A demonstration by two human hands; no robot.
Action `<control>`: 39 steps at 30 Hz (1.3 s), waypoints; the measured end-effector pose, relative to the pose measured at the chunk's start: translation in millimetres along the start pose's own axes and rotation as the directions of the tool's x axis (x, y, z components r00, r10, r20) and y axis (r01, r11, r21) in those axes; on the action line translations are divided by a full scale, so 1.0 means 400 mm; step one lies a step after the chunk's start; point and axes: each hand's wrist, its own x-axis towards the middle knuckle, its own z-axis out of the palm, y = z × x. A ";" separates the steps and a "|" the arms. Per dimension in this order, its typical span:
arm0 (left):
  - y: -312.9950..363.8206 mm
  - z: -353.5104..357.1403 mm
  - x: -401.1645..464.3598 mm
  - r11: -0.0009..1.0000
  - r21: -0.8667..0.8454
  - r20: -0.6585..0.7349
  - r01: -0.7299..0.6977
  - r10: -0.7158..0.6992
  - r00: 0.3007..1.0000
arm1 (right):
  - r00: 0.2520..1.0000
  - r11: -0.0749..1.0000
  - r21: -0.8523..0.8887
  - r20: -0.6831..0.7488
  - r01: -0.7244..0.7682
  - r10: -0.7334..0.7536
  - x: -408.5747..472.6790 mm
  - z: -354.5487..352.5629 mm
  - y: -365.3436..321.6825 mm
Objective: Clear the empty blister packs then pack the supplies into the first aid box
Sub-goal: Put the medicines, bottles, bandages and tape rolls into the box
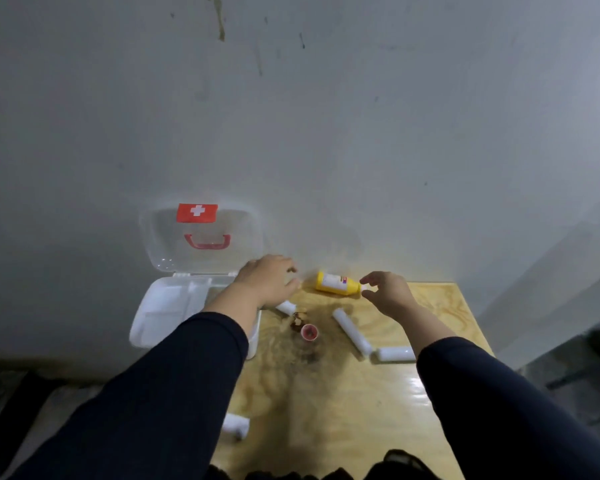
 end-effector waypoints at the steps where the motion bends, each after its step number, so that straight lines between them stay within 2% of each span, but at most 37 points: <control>1: 0.028 0.015 0.022 1.000 0.006 0.064 0.008 -0.008 0.998 | 1.000 1.000 -0.012 0.015 0.005 -0.005 0.015 -0.008 0.015; 5: 0.096 0.083 0.083 0.998 0.011 0.194 0.057 -0.058 0.979 | 0.998 0.999 -0.017 0.051 0.046 -0.045 0.073 -0.005 0.060; 11: 0.122 0.148 0.130 0.987 -0.016 0.236 0.162 -0.153 0.960 | 0.996 0.991 0.119 0.053 0.068 -0.075 0.126 0.077 0.102; 17: 0.129 0.181 0.142 0.979 -0.019 0.253 0.204 -0.193 0.948 | 0.997 0.977 0.204 0.048 0.055 -0.066 0.149 0.113 0.120; 24: 0.108 0.166 0.116 0.978 -0.023 0.245 0.205 -0.194 0.950 | 0.974 0.918 0.328 -0.091 0.224 -0.205 0.129 0.045 0.054; 28: 0.091 0.132 0.082 0.984 -0.044 0.200 0.173 -0.161 0.967 | 0.976 0.898 0.387 -0.131 0.210 -0.172 0.096 0.023 -0.008; 33: 0.057 0.070 0.011 0.988 -0.087 0.098 0.127 -0.118 0.988 | 0.952 0.917 0.313 -0.255 0.247 -0.169 0.013 -0.016 -0.083; 39: -0.032 0.008 -0.100 0.995 -0.081 -0.060 0.066 -0.071 0.996 | 0.905 0.908 0.253 -0.356 0.332 -0.232 -0.102 -0.023 -0.250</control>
